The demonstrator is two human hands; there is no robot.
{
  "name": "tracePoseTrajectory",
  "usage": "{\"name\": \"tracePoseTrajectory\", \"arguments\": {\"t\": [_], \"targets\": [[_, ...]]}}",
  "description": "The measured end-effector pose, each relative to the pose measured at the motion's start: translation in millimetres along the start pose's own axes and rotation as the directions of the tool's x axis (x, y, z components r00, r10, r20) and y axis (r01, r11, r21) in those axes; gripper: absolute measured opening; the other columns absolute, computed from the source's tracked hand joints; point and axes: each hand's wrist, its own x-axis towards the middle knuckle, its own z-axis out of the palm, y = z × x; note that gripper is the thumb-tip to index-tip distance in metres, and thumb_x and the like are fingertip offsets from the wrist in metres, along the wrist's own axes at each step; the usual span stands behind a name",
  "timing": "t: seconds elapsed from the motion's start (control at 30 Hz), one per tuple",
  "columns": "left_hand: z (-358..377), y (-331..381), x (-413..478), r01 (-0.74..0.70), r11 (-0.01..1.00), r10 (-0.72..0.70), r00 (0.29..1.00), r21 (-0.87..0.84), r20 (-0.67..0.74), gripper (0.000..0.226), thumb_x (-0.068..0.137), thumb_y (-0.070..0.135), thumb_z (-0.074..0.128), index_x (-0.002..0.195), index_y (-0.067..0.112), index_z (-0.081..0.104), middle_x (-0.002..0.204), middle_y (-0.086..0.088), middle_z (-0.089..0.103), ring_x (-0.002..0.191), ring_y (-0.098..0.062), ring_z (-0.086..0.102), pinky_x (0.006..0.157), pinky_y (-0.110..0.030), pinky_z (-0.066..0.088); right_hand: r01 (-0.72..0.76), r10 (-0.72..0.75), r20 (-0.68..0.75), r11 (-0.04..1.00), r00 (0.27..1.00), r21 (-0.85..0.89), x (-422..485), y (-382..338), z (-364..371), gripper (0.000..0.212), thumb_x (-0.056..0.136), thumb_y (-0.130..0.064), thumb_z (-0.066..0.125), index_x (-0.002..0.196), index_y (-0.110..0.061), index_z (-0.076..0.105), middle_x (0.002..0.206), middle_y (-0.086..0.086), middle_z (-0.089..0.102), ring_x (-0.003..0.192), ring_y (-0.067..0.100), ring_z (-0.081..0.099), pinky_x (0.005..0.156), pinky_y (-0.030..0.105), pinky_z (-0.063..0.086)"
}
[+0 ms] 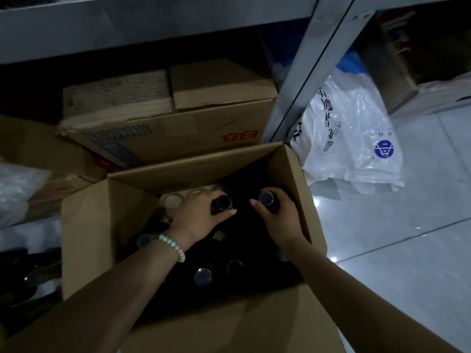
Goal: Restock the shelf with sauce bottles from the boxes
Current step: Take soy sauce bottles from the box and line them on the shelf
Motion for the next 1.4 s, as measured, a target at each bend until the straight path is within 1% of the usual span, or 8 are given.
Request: {"name": "tracePoseTrajectory", "arguments": {"t": [0.1,0.27,0.4,0.83,0.97,1.13,1.27,1.4], "targets": [[-4.7,-6.9,16.7,0.060,0.988,-0.060,0.998,-0.144,0.005,0.029,0.085,0.042,0.063,0.107,0.023,0.060,0.106,0.003,0.055,0.096,-0.012,0.058,0.077,-0.020,0.041,0.018,-0.016,-0.025,0.998,1.000,0.057,16.6,0.9,8.5,0.022,0.084,-0.026,0.070,0.102,-0.018,0.061,0.096,-0.004,0.066,0.093,0.009,0.060,0.085,0.024,0.046],[14.3,-19.9,32.7,0.081,0.925,-0.080,0.997,-0.371,0.017,0.025,0.078,0.034,0.074,0.081,0.023,0.051,0.086,0.000,0.067,0.086,-0.017,0.065,0.079,-0.034,0.050,0.076,-0.074,-0.028,0.993,0.997,0.094,32.7,3.9,30.9,0.019,0.084,-0.027,0.070,0.091,-0.016,0.056,0.083,-0.006,0.062,0.079,0.001,0.057,0.071,0.013,0.044],[22.9,-22.0,50.0,0.052,0.870,-0.072,0.997,-0.491,-0.023,0.014,0.080,0.018,0.073,0.074,0.010,0.063,0.074,-0.003,0.065,0.070,-0.005,0.059,0.068,-0.018,0.045,0.052,-0.031,-0.093,0.971,0.995,0.232,49.8,9.0,38.6,0.015,0.086,-0.019,0.067,0.083,-0.007,0.059,0.077,0.000,0.062,0.072,0.003,0.058,0.073,0.021,0.045],[-19.1,18.7,22.5,-0.045,0.813,-0.082,0.978,-0.581,-0.191,0.027,0.086,0.014,0.065,0.075,-0.010,0.062,0.075,-0.016,0.065,0.069,-0.010,0.060,0.065,-0.011,0.044,0.208,-0.194,-0.086,0.956,0.977,0.206,22.1,-25.4,0.8,0.041,0.082,-0.024,0.073,0.056,-0.018,0.042,0.051,-0.010,0.046,0.051,0.002,0.043,0.055,0.019,0.039],[-75.4,62.5,-4.6,-0.108,0.843,-0.007,0.977,-0.527,-0.212,0.024,0.085,0.020,0.067,0.066,0.006,0.062,0.076,-0.010,0.069,0.076,-0.009,0.064,0.070,-0.012,0.044,0.216,-0.213,-0.048,0.972,0.976,0.088,-16.3,-83.1,-37.2,0.053,0.073,-0.062,0.069,0.060,-0.016,0.047,0.056,-0.001,0.051,0.058,0.013,0.052,0.065,0.046,0.050],[-166.3,145.0,-63.9,-0.208,0.857,0.107,0.967,-0.471,-0.232,0.026,0.087,0.018,0.064,0.063,0.009,0.064,0.063,0.008,0.067,0.067,0.000,0.062,0.068,-0.009,0.044,0.349,-0.343,-0.069,0.904,0.937,0.247,-79.3,-196.5,-87.4,0.043,0.081,-0.022,0.073,0.061,0.006,0.047,0.058,0.011,0.046,0.058,0.014,0.046,0.058,0.026,0.040],[-252.9,224.9,-128.8,-0.307,0.875,0.229,0.943,-0.373,-0.240,0.028,0.088,0.021,0.063,0.069,0.000,0.065,0.066,-0.005,0.067,0.069,-0.010,0.065,0.068,-0.019,0.047,0.424,-0.428,-0.021,0.888,0.904,0.177,-146.2,-305.3,-138.2,0.042,0.082,-0.021,0.071,0.057,-0.001,0.044,0.054,0.006,0.044,0.054,0.013,0.044,0.055,0.024,0.039],[-355.2,312.2,-209.9,-0.384,0.867,0.285,0.905,-0.316,-0.317,0.030,0.088,0.018,0.063,0.065,0.000,0.065,0.052,0.010,0.062,0.055,0.000,0.058,0.057,-0.012,0.043,0.518,-0.529,0.062,0.845,0.846,0.130,-227.8,-428.9,-193.6,0.047,0.082,-0.031,0.067,0.058,0.005,0.047,0.053,0.011,0.051,0.052,0.016,0.051,0.057,0.021,0.044]]}}
